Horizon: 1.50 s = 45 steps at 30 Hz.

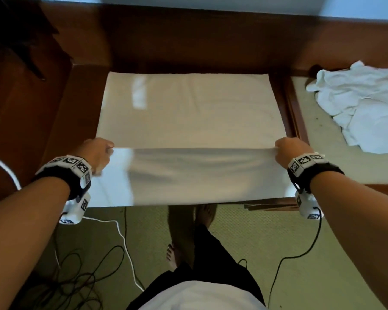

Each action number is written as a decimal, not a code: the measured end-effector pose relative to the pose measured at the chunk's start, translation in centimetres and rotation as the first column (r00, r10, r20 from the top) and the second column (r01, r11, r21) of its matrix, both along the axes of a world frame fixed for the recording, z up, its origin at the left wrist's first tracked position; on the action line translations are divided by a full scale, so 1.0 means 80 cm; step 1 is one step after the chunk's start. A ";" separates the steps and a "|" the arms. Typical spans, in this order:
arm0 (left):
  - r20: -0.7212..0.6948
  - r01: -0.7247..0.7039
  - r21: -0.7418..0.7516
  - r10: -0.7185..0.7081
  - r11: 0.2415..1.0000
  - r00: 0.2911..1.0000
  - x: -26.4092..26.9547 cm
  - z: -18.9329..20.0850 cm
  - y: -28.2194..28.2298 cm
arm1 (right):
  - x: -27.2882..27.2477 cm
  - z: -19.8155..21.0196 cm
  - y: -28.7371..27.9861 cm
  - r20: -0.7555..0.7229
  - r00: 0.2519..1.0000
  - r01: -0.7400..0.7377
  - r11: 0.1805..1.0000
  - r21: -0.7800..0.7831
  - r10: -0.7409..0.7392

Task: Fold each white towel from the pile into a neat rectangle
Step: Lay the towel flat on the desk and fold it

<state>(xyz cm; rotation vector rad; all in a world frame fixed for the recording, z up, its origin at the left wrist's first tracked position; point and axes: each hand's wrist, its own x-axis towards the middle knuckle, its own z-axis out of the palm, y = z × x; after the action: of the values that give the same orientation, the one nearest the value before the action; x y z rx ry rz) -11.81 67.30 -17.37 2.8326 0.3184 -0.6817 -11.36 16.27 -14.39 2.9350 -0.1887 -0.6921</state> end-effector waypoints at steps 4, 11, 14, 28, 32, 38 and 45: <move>0.042 0.076 0.046 -0.078 0.996 0.996 0.062 0.003 0.003 | 0.063 0.004 0.006 0.035 0.999 -0.011 1.000 0.019 0.010; 0.028 0.023 0.095 -0.026 0.995 0.999 0.144 -0.018 -0.001 | 0.165 -0.028 0.013 -0.014 0.999 -0.033 0.999 0.042 0.033; 0.034 0.006 0.105 -0.010 0.994 0.999 0.157 -0.039 -0.007 | 0.184 -0.055 0.012 -0.028 0.999 -0.015 0.999 0.051 0.016; 0.081 0.186 0.140 -0.198 0.973 0.977 -0.049 -0.147 -0.063 | 0.003 -0.181 0.016 0.114 0.981 -0.177 0.964 0.196 0.157; 0.117 0.173 0.106 -0.185 0.979 0.976 -0.054 -0.136 -0.082 | 0.001 -0.176 0.048 0.199 0.977 -0.128 0.964 0.233 0.082; 0.146 0.322 0.085 -0.332 0.943 0.932 -0.043 -0.148 -0.157 | -0.017 -0.182 0.210 0.287 0.872 -0.476 0.821 0.314 0.396; 0.148 0.320 0.102 -0.333 0.942 0.931 -0.046 -0.158 -0.152 | 0.028 -0.187 0.038 0.179 0.971 -0.195 0.959 0.203 0.160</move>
<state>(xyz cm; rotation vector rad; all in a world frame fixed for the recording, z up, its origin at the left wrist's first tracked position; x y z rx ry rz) -15.46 55.11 -29.97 3.0227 -0.1643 -0.4970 -9.11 19.31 -29.38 3.1667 0.1479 -0.4776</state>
